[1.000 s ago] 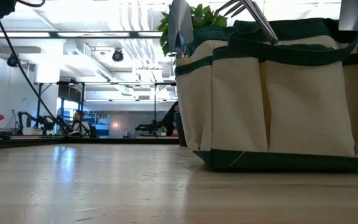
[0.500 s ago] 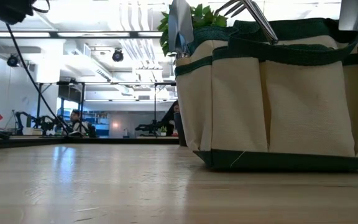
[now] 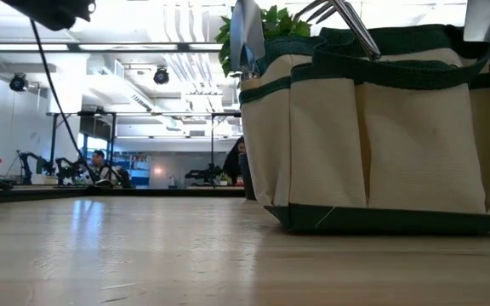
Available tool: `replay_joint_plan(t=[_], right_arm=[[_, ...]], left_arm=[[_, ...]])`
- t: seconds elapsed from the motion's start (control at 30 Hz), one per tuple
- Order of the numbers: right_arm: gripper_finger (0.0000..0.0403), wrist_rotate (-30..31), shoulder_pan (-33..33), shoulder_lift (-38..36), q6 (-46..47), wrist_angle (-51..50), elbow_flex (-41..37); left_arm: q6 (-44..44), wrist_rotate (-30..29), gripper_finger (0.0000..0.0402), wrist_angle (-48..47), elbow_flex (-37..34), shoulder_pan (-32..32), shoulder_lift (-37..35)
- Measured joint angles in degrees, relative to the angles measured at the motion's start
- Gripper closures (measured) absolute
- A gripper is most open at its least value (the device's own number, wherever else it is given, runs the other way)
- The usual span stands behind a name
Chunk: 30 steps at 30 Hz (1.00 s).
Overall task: Pick & Place Garden tools in Gardening bag
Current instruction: Put the brown trowel into the green gardening bag
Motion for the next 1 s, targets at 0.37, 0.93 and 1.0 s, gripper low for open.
replay_joint_plan(t=[0.37,0.93,1.0], right_arm=[[0.0329,9.4,-1.1,0.9,-11.8,12.7,-0.2],[0.0333,-36.1,-0.1,1.0,20.6,-15.4,-2.2],[0.0334,-37.2,1.5,1.0,23.6,-15.1,-4.0]], left_arm=[[-4.7,0.2,0.0336,-0.2,6.6,4.6,8.7],[-7.9,4.5,0.0336,-0.9,4.5,4.6,8.0],[-7.5,4.5,0.0336,-0.9,3.9,4.7,7.5]])
